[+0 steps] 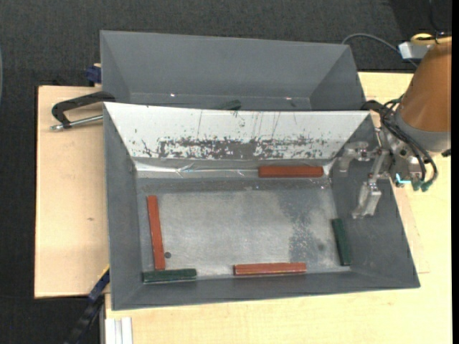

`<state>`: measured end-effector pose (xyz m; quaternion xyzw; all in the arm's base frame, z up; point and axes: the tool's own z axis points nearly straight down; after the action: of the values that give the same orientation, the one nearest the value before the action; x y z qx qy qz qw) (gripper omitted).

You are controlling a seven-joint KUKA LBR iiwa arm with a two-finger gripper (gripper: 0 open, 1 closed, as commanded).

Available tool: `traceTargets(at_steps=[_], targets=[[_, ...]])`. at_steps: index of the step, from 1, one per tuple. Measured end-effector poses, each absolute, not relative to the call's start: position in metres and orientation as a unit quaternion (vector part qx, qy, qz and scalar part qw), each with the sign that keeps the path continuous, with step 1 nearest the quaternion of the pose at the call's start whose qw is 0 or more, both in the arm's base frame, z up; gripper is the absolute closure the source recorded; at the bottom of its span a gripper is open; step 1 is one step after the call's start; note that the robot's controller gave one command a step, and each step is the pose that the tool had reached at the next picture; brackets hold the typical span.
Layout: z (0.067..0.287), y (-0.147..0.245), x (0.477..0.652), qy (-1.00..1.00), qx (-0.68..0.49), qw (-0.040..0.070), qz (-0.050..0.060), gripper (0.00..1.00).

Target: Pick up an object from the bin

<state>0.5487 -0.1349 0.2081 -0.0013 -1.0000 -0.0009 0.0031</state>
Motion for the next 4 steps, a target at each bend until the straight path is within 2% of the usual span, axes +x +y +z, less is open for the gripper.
traceTargets(at_steps=[1,2,3,4], targets=[[0.213,-0.134,0.551,-1.0,0.0,-0.001,0.0,0.0],[0.187,-0.141,0.536,-0.989,0.15,-0.002,0.001,0.0],[0.144,-0.151,0.532,-0.977,0.211,-0.001,0.0,0.0],[0.141,-0.152,0.517,-0.935,0.354,0.0,0.0,0.0]])
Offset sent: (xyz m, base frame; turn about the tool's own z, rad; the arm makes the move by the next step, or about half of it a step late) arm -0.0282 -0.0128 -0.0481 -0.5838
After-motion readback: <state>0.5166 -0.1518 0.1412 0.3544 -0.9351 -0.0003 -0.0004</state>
